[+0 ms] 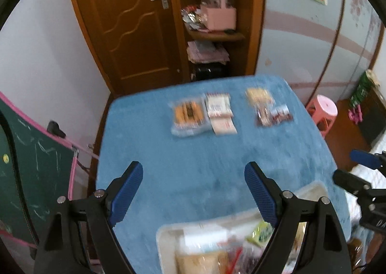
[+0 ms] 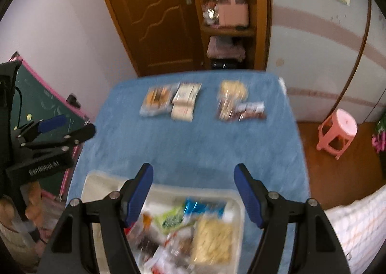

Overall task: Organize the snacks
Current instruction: 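Move both tools back to the table toward the remaining snacks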

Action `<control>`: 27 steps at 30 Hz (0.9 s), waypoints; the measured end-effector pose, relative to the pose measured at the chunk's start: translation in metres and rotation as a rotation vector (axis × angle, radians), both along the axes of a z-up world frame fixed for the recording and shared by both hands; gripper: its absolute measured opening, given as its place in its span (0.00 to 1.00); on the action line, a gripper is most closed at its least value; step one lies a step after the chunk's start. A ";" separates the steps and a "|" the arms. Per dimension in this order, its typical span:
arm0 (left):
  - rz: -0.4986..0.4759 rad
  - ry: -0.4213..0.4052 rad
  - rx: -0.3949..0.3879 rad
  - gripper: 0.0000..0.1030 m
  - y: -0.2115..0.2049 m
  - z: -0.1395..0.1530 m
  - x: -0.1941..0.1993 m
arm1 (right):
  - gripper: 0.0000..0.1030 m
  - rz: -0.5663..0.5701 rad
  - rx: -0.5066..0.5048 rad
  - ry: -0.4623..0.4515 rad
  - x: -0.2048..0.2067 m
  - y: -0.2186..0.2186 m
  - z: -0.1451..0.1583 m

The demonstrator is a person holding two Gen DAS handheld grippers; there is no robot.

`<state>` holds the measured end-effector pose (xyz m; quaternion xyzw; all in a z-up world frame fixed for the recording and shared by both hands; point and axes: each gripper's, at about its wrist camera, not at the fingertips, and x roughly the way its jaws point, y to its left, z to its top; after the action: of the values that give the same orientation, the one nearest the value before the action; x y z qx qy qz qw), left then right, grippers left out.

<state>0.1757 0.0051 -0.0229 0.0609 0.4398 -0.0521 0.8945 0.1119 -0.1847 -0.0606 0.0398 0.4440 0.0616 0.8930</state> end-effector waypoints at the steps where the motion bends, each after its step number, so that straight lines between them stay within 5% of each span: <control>1: 0.011 -0.007 0.000 0.83 0.002 0.006 0.010 | 0.68 -0.005 -0.013 -0.011 0.010 -0.003 0.009; 8: 0.095 -0.021 0.016 0.83 0.017 0.040 0.107 | 0.68 -0.047 -0.057 -0.061 0.088 -0.028 0.052; 13: 0.145 0.040 -0.012 0.83 0.021 0.023 0.167 | 0.68 -0.081 -0.048 -0.048 0.142 -0.046 0.049; 20: 0.161 0.160 0.034 0.83 -0.001 -0.055 0.220 | 0.68 -0.105 -0.005 0.083 0.208 -0.056 -0.019; 27: 0.156 0.280 0.026 0.83 -0.024 -0.134 0.243 | 0.68 -0.108 0.002 0.213 0.231 -0.050 -0.095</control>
<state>0.4190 -0.0186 -0.1568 0.0304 0.5642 0.0151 0.8249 0.3428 -0.2345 -0.1556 0.0707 0.5336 0.0092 0.8427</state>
